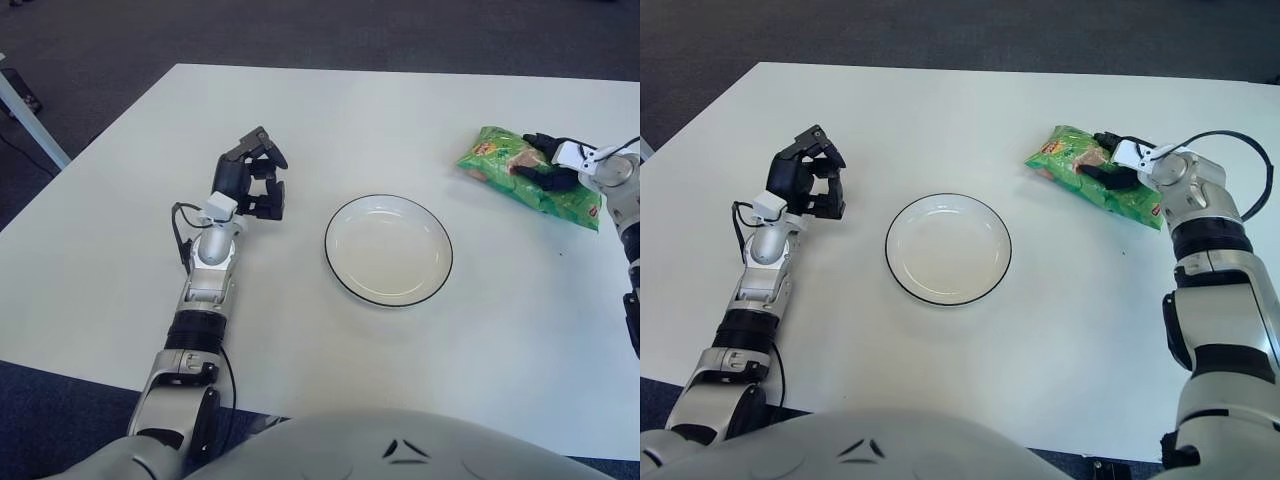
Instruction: Put the snack into the plate.
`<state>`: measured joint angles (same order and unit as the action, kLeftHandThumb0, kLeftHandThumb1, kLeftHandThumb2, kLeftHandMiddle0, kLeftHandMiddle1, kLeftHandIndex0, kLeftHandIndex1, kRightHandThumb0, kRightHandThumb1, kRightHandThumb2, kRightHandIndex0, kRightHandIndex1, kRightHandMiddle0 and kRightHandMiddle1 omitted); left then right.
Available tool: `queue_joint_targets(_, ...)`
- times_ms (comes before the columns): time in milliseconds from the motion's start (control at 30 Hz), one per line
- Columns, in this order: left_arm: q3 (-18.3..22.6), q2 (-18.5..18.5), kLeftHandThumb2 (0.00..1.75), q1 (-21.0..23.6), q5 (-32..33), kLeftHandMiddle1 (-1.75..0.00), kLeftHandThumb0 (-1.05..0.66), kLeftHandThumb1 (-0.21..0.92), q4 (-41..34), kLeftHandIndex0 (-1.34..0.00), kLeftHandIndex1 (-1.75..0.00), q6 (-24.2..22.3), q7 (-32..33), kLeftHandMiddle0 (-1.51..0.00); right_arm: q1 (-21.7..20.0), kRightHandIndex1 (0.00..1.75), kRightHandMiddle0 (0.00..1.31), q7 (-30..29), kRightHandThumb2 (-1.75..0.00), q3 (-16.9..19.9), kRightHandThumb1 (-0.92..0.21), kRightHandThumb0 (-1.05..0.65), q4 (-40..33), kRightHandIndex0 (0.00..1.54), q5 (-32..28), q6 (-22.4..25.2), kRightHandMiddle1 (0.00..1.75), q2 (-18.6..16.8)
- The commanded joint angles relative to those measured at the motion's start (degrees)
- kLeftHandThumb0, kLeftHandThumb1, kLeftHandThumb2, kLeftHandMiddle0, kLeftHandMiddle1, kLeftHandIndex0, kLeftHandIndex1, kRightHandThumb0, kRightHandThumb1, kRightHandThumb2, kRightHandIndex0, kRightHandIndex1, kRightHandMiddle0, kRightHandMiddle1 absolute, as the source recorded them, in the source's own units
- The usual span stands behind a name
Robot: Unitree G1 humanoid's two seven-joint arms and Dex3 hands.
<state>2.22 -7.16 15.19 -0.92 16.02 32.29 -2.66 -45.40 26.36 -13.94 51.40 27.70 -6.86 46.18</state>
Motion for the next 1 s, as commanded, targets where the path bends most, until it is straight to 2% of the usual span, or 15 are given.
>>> queue_joint_targets(0, -0.2, 1.3, 1.49, -4.3, 0.2, -1.75, -0.54, 0.17, 2.2, -0.73, -1.75, 0.0, 0.1, -1.34, 3.5, 0.51, 0.00, -2.1, -0.76, -0.8, -0.92, -0.98, -1.2, 0.04, 0.8, -0.1, 0.73, -0.6)
queue_joint_targets(67, -0.2, 1.3, 1.49, -4.3, 0.2, -1.75, -0.54, 0.18, 2.1, -0.73, -1.75, -0.1, 0.1, -1.34, 4.4, 0.76, 0.00, -4.5, -0.73, -0.6, -0.92, -0.97, -2.6, 0.02, 1.4, 0.1, 0.95, -0.3)
queue_joint_targets(100, -0.2, 1.4, 1.49, -4.4, 0.3, -1.75, -0.54, 0.18, 2.1, -0.73, -1.75, -0.1, 0.2, -1.34, 5.0, 0.91, 0.03, -6.0, -0.73, -0.5, -0.88, -0.91, -3.5, 0.03, 1.7, 0.2, 1.11, -0.1)
queue_joint_targets(133, -0.2, 1.4, 1.49, -4.4, 0.3, -1.75, -0.53, 0.18, 2.0, -0.73, -1.75, -0.2, 0.2, -1.34, 6.3, 1.15, 0.08, -8.2, -0.75, -0.1, -0.80, -0.83, -6.0, 0.04, 2.3, 0.8, 1.34, 0.3)
queue_joint_targets(167, -0.2, 1.4, 1.49, -4.4, 0.4, -1.75, -0.53, 0.18, 2.0, -0.73, -1.75, -0.3, 0.2, -1.34, 7.3, 1.21, 0.18, -9.6, -0.84, 0.2, -0.71, -0.66, -7.7, 0.14, 2.7, 1.2, 1.42, 0.6)
queue_joint_targets(200, -0.1, 1.5, 1.49, -4.4, 0.5, -1.75, -0.53, 0.18, 2.0, -0.73, -1.75, -0.3, 0.1, -1.34, 7.9, 1.28, 0.33, -12.3, -0.97, 0.3, -0.57, -0.43, -8.7, 0.30, 3.7, 2.2, 1.54, 0.5)
queue_joint_targets(233, -0.1, 1.6, 1.49, -4.5, 0.6, -1.75, -0.53, 0.18, 1.8, -0.73, -1.75, -0.3, 0.1, -1.34, 8.4, 1.33, 0.47, -14.3, -1.15, 0.4, -0.40, -0.27, -9.4, 0.48, 4.3, 3.0, 1.61, 0.5)
queue_joint_targets(267, -0.2, 1.6, 1.49, -4.6, 0.7, -1.75, -0.53, 0.18, 1.7, -0.73, -1.75, -0.3, 0.1, -1.34, 8.7, 1.36, 0.55, -16.0, -1.27, 0.6, -0.28, -0.18, -9.8, 0.59, 4.8, 4.0, 1.66, 0.4)
queue_joint_targets(367, -0.2, 1.7, 1.48, -4.7, 1.0, -1.75, -0.53, 0.18, 1.6, -0.73, -1.75, -0.4, 0.0, -1.34, 9.4, 1.41, 0.64, -20.3, -1.45, 1.6, -0.11, -0.06, -10.8, 0.79, 5.3, 7.5, 1.72, -0.7)
queue_joint_targets(500, -0.2, 1.7, 1.48, -4.7, 0.8, -1.75, -0.53, 0.18, 1.4, -0.73, -1.75, -0.7, 0.1, -1.34, 10.2, 1.45, 0.66, -23.4, -1.55, 3.4, -0.03, -0.01, -13.0, 0.89, 4.4, 12.7, 1.74, -2.2)
queue_joint_targets(633, -0.1, 1.6, 1.49, -4.9, 0.4, -1.75, -0.54, 0.17, 1.1, -0.73, -1.75, -0.9, 0.3, -1.34, 10.5, 1.50, 0.65, -23.7, -1.59, 5.7, -0.01, 0.00, -16.7, 0.90, 2.6, 17.7, 1.74, -4.4)
queue_joint_targets(733, -0.2, 1.5, 1.50, -5.0, 0.3, -1.75, -0.54, 0.17, 0.8, -0.74, -1.75, -1.1, 0.3, -1.35, 10.8, 1.53, 0.64, -21.0, -1.59, 8.6, -0.01, 0.00, -24.2, 0.90, 0.4, 26.4, 1.75, -6.5)
queue_joint_targets(967, -0.2, 1.4, 1.51, -5.0, -0.3, -1.75, -0.54, 0.16, 0.6, -0.75, -1.75, -1.3, 0.6, -1.34, 11.8, 1.50, 0.62, -19.7, -1.58, 13.0, -0.01, 0.00, -29.4, 0.93, -3.3, 33.4, 1.75, -8.6)
